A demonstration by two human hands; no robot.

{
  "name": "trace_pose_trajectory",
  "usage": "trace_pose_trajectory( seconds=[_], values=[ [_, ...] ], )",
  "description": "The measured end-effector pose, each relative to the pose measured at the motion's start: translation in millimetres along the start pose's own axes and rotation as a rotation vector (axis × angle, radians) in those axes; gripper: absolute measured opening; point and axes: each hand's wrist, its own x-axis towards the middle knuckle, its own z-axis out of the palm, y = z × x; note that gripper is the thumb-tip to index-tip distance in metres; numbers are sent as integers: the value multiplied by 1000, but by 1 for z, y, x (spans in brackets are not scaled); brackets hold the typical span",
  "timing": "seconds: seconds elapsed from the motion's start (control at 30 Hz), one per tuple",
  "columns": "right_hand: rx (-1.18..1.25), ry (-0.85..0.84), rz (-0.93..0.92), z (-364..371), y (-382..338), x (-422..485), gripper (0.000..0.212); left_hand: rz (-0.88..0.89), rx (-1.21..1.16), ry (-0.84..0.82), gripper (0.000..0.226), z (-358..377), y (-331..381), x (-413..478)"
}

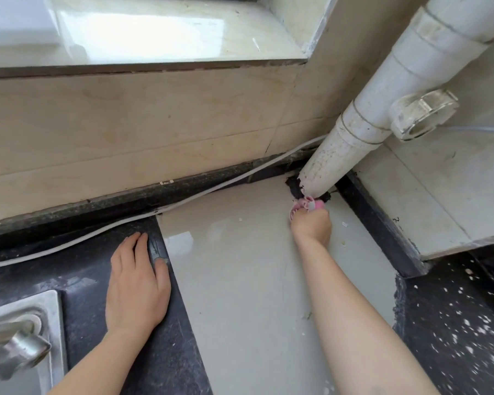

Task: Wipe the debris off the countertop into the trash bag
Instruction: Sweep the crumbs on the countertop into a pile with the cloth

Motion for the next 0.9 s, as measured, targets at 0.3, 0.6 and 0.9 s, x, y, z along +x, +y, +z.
trace_pose_trajectory(
  seconds=[0.3,0.6,0.9],
  values=[
    [-164,-194,-412,10,-43,-73,33,-10,0,-16,49,-3,1,0],
    [-381,-145,-501,18,1,-55,39,-26,3,-10,50,-2,3,-1],
    [-437,-41,-403,-53,-3,-15,23,-126,-19,55,48,2,19,4]
  ],
)
